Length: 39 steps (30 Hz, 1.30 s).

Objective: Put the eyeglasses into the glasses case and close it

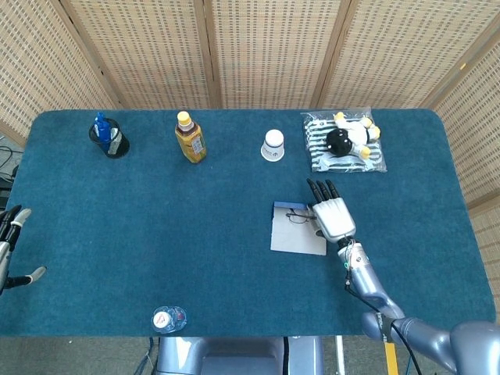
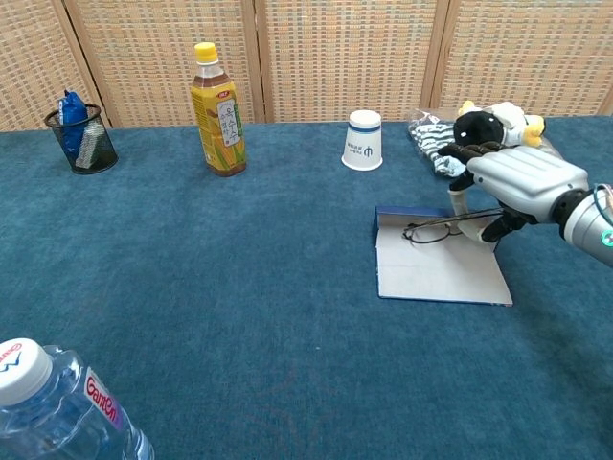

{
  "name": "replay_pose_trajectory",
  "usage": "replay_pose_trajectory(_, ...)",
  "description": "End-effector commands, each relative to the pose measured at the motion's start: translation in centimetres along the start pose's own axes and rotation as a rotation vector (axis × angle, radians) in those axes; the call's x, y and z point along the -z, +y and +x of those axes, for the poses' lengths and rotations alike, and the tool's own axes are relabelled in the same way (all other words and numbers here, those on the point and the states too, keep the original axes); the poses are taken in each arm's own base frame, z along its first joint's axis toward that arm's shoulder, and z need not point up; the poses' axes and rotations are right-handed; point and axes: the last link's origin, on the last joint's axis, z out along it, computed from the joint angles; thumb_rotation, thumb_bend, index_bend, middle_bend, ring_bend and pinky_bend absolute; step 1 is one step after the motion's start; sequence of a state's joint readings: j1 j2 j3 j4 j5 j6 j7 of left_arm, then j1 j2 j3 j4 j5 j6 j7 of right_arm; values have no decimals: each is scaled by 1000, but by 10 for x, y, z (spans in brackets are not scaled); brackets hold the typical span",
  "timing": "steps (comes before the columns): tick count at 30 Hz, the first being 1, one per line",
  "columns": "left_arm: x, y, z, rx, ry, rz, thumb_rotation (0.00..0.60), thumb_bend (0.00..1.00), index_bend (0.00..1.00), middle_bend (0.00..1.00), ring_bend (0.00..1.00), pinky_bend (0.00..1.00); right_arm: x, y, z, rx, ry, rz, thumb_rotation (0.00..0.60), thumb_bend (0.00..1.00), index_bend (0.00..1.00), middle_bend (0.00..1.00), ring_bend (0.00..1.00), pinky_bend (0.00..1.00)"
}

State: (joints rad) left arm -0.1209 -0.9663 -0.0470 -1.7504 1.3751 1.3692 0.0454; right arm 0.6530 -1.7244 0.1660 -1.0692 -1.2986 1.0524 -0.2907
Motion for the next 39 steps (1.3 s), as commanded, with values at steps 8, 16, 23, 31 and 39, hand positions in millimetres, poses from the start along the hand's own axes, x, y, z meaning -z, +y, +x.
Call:
replay_pose_trajectory(8,0,0,0,2,-3,0,600,0,0,0,0,0,-3,-10,-2,-3,5,-1,600,517,636,0,0,30)
replay_pose_trajectory(16,0,-1,1,7,2,2,600,0,0,0,0,0,-8,-17,-3,2,2,-7,600,517,636,0,0,30)
replay_pose_trajectory(23,0,-1,1,6,-2,2,600,0,0,0,0,0,-9,-22,-3,6,-1,-2,600,508,636,0,0,30)
replay_pose_trajectory(31,0,-1,1,6,0,3,600,0,0,0,0,0,-10,-24,-2,-3,-3,1,600,253,512,0,0,30)
replay_pose_trajectory(39,0,-1,1,4,-2,1,600,0,0,0,0,0,-7,-24,-1,-12,-4,7,600,211,442,0,0,30)
